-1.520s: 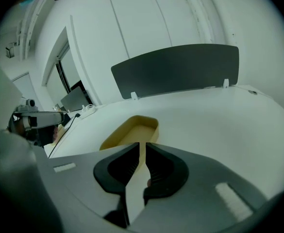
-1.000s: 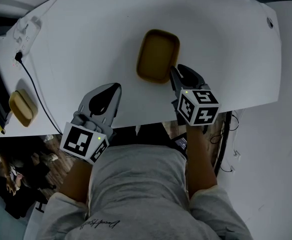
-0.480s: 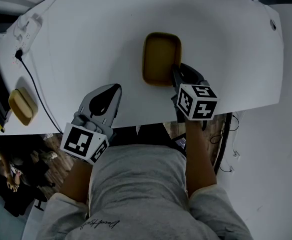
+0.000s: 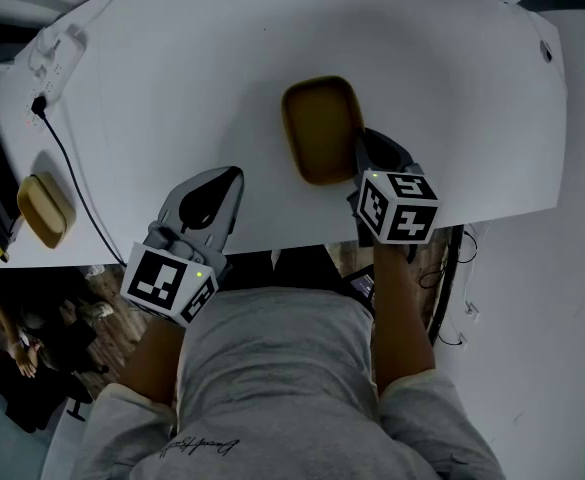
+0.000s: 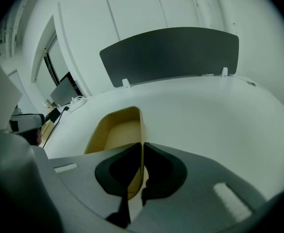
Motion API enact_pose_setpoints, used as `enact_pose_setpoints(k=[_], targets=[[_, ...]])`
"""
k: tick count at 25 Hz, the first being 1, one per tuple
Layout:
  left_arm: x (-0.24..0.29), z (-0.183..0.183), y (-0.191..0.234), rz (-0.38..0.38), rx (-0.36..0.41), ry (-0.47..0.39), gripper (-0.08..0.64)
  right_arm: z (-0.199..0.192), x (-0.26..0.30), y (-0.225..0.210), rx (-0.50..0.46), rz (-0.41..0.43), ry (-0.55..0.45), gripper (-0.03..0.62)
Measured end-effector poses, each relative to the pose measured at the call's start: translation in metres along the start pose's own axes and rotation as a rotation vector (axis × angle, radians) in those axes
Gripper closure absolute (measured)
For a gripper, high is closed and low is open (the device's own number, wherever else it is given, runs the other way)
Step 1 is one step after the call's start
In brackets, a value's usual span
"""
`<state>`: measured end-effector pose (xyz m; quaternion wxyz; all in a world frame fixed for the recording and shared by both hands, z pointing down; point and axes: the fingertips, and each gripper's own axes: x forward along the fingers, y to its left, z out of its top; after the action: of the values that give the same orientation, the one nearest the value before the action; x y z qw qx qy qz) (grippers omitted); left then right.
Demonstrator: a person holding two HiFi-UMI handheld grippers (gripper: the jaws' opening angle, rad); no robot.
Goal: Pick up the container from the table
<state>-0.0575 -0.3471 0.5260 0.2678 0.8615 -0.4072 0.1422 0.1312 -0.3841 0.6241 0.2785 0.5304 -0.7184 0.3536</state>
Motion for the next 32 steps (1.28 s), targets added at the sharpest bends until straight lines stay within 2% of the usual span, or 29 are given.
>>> enact_pose_setpoints(k=[12, 32], targets=[[-0.006, 0.010, -0.012, -0.007, 0.030, -0.016, 0.558, 0.013, -0.033, 0.005, 0.005, 0.066, -0.058, 0.561], [-0.028, 0.030, -0.065, -0.029, 0.126, -0.079, 0.559, 0.024, -0.122, 0.007, -0.033, 0.091, -0.152, 0.561]])
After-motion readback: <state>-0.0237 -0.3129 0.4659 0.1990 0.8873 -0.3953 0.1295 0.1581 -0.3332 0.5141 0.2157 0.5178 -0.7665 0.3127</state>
